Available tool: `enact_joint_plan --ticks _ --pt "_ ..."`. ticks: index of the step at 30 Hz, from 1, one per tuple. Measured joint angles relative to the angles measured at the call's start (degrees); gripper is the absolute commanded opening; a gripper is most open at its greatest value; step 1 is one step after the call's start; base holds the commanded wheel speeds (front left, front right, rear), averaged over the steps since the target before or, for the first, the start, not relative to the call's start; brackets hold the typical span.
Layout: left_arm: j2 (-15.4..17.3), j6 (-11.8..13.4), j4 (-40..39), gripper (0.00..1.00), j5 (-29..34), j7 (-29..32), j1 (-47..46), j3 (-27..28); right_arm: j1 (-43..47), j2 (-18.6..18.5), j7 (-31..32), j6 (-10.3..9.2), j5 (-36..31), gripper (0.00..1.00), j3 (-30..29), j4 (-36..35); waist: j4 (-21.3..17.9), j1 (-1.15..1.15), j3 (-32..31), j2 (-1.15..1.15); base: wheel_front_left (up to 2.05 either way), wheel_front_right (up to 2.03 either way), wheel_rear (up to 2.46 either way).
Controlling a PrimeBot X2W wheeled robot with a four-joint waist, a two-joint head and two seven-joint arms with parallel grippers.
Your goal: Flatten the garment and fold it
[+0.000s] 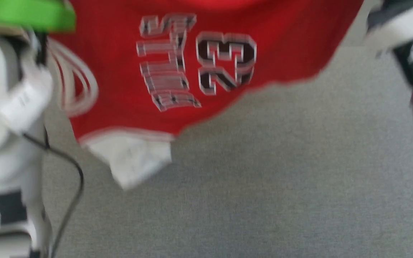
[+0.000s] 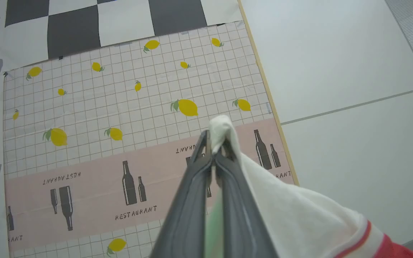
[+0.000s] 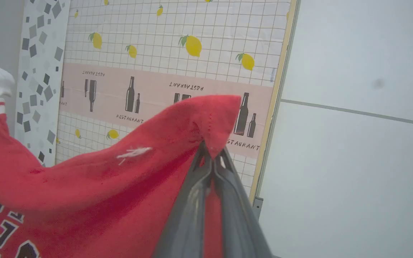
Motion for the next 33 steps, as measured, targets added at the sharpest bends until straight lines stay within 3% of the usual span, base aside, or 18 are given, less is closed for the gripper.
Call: enact_joint_plan --ticks 5,11,20,27,33 --pt "0.75 -0.82 5.93 0.00 0.52 0.16 -16.69 -0.77 -13.23 1.96 2.05 0.00 -0.35 0.00 -2.21 1.97 0.01 0.00 5.87 0.00 0.00 0.00 0.00" --pt "1.82 -1.29 13.44 0.00 0.78 -0.30 -34.81 -0.80 -30.73 1.46 2.54 0.00 -3.52 0.00 -3.91 8.11 0.11 0.01 13.72 0.00 0.00 0.00 0.00" --pt "2.29 -1.38 22.56 0.00 2.08 -2.59 -53.16 -2.60 -49.77 2.67 -1.47 0.00 -8.96 0.00 -7.03 19.05 0.25 0.02 25.53 0.00 0.00 0.00 0.00" --pt "3.24 -1.89 28.25 0.00 2.21 -4.34 -56.23 -3.52 -52.87 4.36 -5.88 0.00 -10.55 0.00 -5.58 27.26 0.07 0.02 32.15 0.00 0.00 0.00 0.00" --pt "3.98 -2.12 30.07 0.00 0.77 -4.60 -47.48 -3.00 -47.22 5.12 -9.38 0.00 -9.62 0.00 -2.61 33.87 0.21 0.01 32.76 0.00 0.00 0.00 0.00"
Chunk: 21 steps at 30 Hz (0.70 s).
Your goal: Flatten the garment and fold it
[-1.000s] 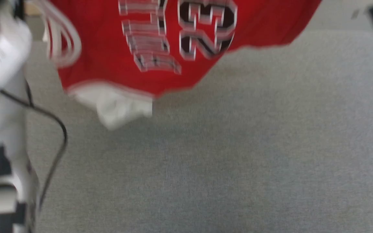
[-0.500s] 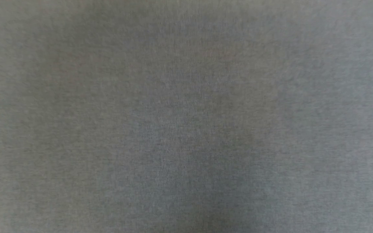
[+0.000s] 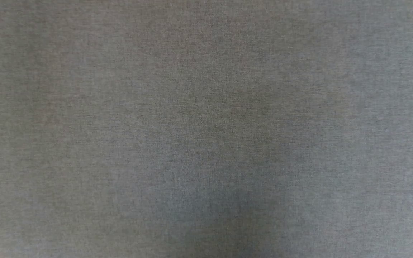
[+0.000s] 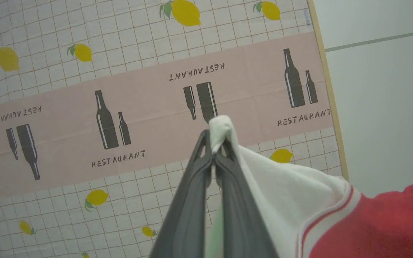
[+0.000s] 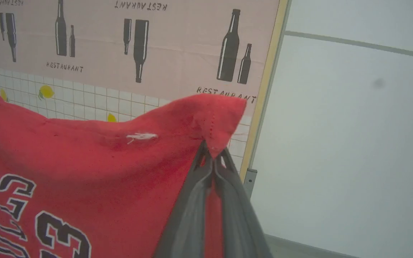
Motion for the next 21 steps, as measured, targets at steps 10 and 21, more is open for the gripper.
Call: enact_joint_plan --ticks 10,21 --pt "-0.96 0.01 -9.66 0.00 -2.89 -0.31 27.57 4.28 17.33 1.31 -3.26 0.00 3.50 0.00 7.12 6.86 0.49 -0.01 -6.98 0.00 0.00 0.00 0.00" --pt "-3.04 0.09 -20.84 0.00 -2.91 -0.31 65.50 8.28 41.80 -1.41 -3.75 0.00 11.80 0.00 19.42 1.65 1.22 -0.02 -19.52 0.00 0.00 0.00 0.00"
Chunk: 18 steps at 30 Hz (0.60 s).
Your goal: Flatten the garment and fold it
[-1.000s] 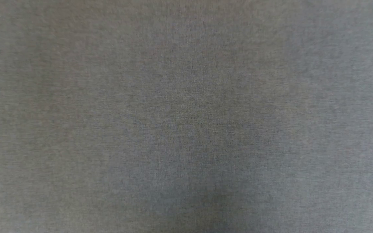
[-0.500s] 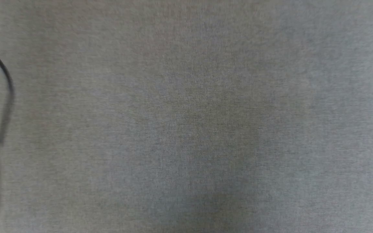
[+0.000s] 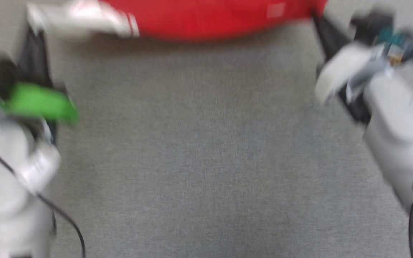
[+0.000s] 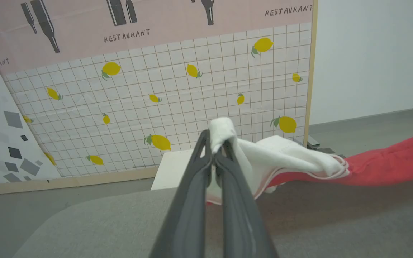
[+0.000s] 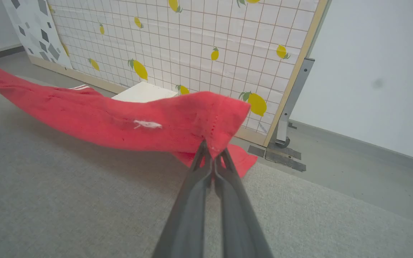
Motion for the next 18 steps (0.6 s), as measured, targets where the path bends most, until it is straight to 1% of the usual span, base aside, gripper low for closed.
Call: enact_joint_plan --ticks 5,7,12,13,18 --pt "-1.16 0.00 -2.16 0.00 0.00 0.00 14.61 -0.16 9.98 -2.36 0.00 0.00 3.19 0.00 5.17 -2.89 0.24 0.00 -5.47 0.00 0.00 0.00 0.00" --pt "-1.71 0.05 -3.16 0.00 -0.18 0.00 20.89 0.05 14.19 -3.93 0.00 0.00 4.65 0.00 7.40 -3.96 0.31 0.00 -8.10 0.01 0.00 0.00 0.00" --pt "-3.01 0.59 -4.68 0.00 -1.69 0.03 32.96 0.81 22.54 -6.64 0.01 0.00 7.32 0.00 11.21 -6.48 0.32 0.00 -13.53 0.01 0.00 0.00 0.00" --pt "-3.10 0.58 -4.65 0.00 -2.20 0.07 37.62 1.07 26.13 -7.57 0.22 0.00 8.32 0.00 12.68 -7.76 0.25 0.00 -15.75 0.01 0.00 0.00 0.00" --pt "-3.86 0.58 -3.83 0.00 -3.64 0.55 45.86 0.55 33.77 -10.33 1.30 0.00 11.11 0.00 13.30 -10.58 0.16 -0.01 -20.47 0.00 0.00 0.00 0.00"
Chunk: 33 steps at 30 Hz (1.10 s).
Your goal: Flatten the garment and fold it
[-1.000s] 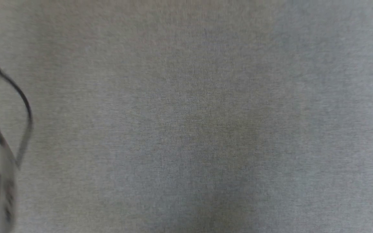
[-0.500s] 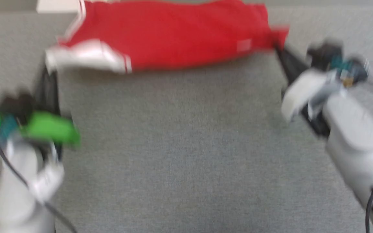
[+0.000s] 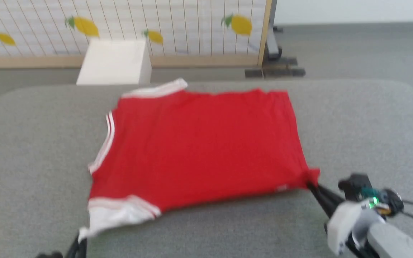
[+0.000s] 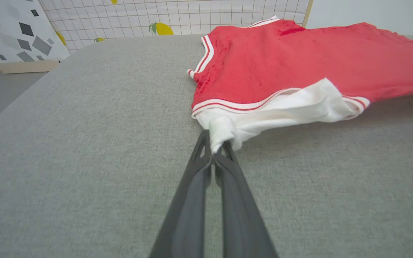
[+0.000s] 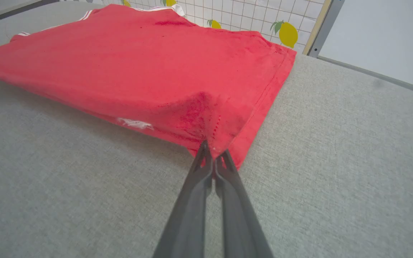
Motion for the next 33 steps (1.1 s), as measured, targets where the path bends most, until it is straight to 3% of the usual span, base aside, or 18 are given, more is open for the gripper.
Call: enact_joint_plan --ticks 11,20,27,33 --pt "-3.31 1.69 0.51 0.00 -2.05 1.80 9.67 -0.31 16.00 -4.48 2.80 0.01 0.64 0.00 -4.33 -8.43 0.49 0.00 -6.77 0.00 0.00 0.00 0.00" --pt "-3.35 2.18 1.58 0.00 -2.85 2.61 11.57 -1.52 25.54 -3.27 6.88 0.01 -2.35 0.00 -11.68 -16.21 0.67 0.00 -6.79 0.00 0.00 0.00 0.00" --pt "-1.01 2.16 -0.64 0.00 0.08 2.29 6.32 -2.78 26.46 -1.41 9.10 0.00 -6.14 0.00 -18.44 -22.92 1.03 0.00 -5.98 -0.01 0.00 0.00 0.00" --pt "0.62 0.96 -1.77 0.00 1.74 3.93 -4.42 -6.12 26.47 0.80 11.65 0.00 -8.14 0.00 -22.42 -27.35 1.09 0.01 -3.99 0.00 0.00 0.00 0.00"
